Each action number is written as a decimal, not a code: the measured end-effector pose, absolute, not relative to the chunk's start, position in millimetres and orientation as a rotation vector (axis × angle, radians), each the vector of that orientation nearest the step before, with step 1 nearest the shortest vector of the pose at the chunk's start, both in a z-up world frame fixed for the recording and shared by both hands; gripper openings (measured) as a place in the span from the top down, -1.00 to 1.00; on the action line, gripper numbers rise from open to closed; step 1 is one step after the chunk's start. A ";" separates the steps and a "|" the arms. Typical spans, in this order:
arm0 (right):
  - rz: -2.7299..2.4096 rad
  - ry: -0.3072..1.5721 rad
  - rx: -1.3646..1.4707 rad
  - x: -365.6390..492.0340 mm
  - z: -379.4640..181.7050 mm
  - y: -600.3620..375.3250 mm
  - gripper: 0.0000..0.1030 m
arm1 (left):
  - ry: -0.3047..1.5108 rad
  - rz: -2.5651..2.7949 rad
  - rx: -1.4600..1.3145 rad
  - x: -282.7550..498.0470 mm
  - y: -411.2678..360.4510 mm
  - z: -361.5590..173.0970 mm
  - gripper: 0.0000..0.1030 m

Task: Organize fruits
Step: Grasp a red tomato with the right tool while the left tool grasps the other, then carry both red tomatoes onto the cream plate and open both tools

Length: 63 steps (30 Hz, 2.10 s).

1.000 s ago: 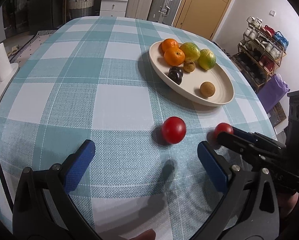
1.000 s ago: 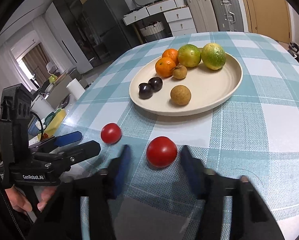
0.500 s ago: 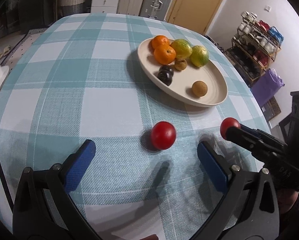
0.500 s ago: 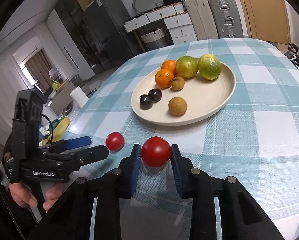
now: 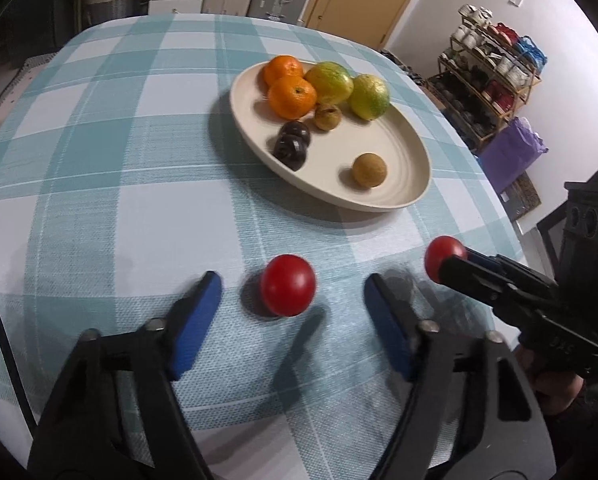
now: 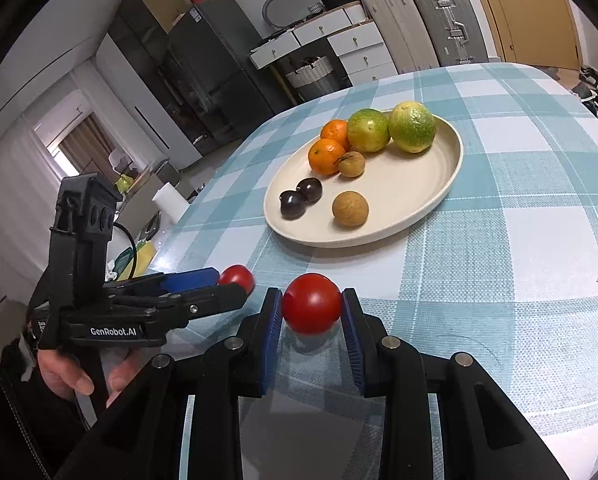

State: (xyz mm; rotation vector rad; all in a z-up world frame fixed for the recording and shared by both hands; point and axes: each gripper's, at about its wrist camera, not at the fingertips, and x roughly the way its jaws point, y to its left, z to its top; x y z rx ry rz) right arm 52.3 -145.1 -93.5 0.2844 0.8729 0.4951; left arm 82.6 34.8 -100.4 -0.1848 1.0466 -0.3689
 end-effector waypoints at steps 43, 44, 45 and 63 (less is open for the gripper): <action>0.501 0.844 0.271 114.4 -77.5 -151.2 0.41 | 1.005 -0.503 -0.215 163.8 1.8 -58.0 0.53; 0.499 0.842 0.270 117.7 -76.4 -152.3 0.41 | 1.010 -0.502 -0.219 168.3 0.0 -59.0 0.53; 0.499 0.840 0.270 120.4 -75.6 -153.2 0.41 | 1.014 -0.504 -0.224 172.7 -2.1 -59.7 0.53; 0.448 0.819 0.284 172.0 -70.4 -167.7 0.41 | 1.047 -0.515 -0.233 217.7 -18.3 -74.3 0.53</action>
